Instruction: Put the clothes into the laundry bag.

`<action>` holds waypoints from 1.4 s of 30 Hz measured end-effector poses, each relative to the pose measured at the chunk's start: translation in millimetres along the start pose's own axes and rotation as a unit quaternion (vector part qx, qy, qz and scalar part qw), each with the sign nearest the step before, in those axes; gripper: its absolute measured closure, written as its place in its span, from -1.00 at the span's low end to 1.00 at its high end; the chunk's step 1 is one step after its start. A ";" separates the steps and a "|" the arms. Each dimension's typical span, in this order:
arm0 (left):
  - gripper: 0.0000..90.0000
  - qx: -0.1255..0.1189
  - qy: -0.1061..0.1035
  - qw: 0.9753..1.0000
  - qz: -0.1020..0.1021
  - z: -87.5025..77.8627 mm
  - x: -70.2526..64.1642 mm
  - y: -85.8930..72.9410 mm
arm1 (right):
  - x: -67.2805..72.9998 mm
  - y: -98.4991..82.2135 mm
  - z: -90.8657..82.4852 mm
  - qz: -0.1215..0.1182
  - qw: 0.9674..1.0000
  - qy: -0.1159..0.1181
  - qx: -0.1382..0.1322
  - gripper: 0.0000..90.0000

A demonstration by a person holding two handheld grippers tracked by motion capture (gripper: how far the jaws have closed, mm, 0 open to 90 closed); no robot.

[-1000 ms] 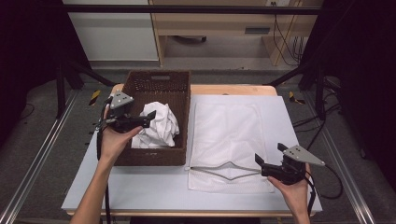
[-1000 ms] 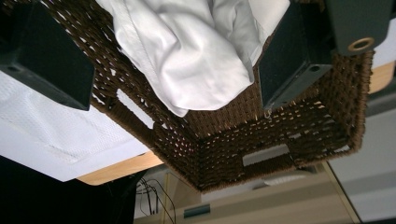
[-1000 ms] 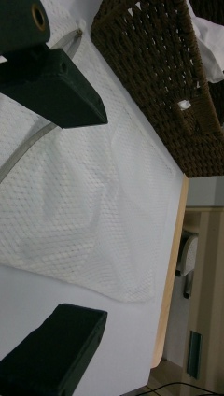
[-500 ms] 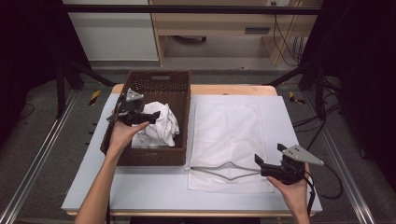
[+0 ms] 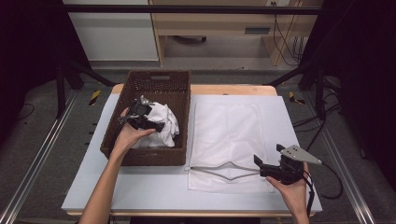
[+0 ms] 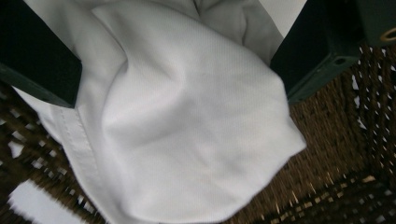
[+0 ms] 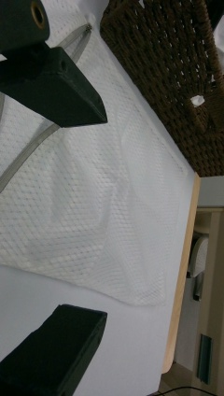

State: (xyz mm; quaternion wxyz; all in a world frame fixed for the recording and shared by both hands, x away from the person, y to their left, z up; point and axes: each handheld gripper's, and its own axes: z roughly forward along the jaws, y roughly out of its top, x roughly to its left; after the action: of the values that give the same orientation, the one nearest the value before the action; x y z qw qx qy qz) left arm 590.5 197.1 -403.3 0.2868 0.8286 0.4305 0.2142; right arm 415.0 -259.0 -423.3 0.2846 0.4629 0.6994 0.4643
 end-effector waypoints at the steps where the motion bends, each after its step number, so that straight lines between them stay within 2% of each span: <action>1: -0.97 0.001 -0.001 1.000 0.001 0.9 0.1 -1.0 | -0.3 -0.9 1.4 0.000 1.000 0.000 0.004 -0.85; 3: -0.97 0.001 -0.003 1.000 0.003 2.9 0.5 -2.2 | -0.1 -1.1 2.0 0.001 1.000 0.000 0.004 -0.85; 10: -0.98 0.038 -0.012 0.999 0.015 16.8 -0.2 -7.1 | -0.7 -2.8 4.0 0.000 1.000 0.000 0.012 -0.86; 14: -0.98 0.054 -0.023 0.998 0.002 22.1 1.0 -10.1 | -2.0 -3.4 3.7 0.002 1.000 -0.001 0.011 -0.86; 16: -0.98 0.062 -0.027 0.998 0.003 24.2 0.6 -11.2 | -2.3 -3.8 4.3 0.001 1.000 -0.001 0.012 -0.86; 20: -0.94 0.099 -0.029 0.995 0.015 29.1 -3.2 -13.3 | -1.9 -4.0 4.6 0.002 1.000 -0.001 0.013 -0.86; 22: -0.86 0.112 -0.033 0.993 0.010 30.2 -3.4 -13.6 | -2.0 -4.2 4.6 0.002 1.000 -0.002 0.013 -0.86; 23: -0.83 0.112 -0.033 0.993 0.010 30.2 -3.4 -13.6 | -2.0 -4.2 4.6 0.002 1.000 -0.002 0.013 -0.86; 26: -0.73 0.132 -0.038 0.990 -0.017 30.5 -2.1 -13.0 | -2.5 -4.3 4.5 0.002 1.000 -0.002 0.013 -0.86; 27: -0.68 0.140 -0.038 0.989 -0.023 30.1 -1.4 -12.6 | -2.5 -4.4 4.5 0.002 1.000 -0.001 0.013 -0.86; 28: -0.51 0.155 -0.034 0.987 -0.033 28.4 0.1 -11.4 | -2.4 -4.4 4.2 0.002 1.000 -0.001 0.013 -0.85; 34: 0.10 0.168 -0.035 0.984 -0.040 23.5 0.9 -9.3 | -2.5 -4.7 3.6 0.002 1.000 0.001 0.013 -0.84; 36: 0.35 0.170 -0.036 0.984 -0.041 21.4 1.3 -8.4 | -2.8 -4.8 3.6 0.002 1.000 0.001 0.013 -0.83; 38: 0.47 0.170 -0.037 0.984 -0.042 20.9 1.0 -8.3 | -3.0 -4.8 3.4 0.003 1.000 0.001 0.013 -0.83; 39: 0.53 0.170 -0.037 0.984 -0.035 19.4 0.8 -7.5 | -3.3 -4.9 3.1 0.003 1.000 0.001 0.013 -0.83; 42: 0.60 0.166 -0.037 0.985 -0.035 18.1 0.5 -7.4 | -3.5 -5.0 2.5 0.004 1.000 0.001 0.012 -0.82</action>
State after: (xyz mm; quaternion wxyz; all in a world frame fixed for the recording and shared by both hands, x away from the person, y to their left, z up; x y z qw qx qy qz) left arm 597.3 195.7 -421.6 0.1681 0.8563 0.4782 0.0991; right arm 416.6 -261.9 -428.9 0.2763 0.4687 0.7031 0.4579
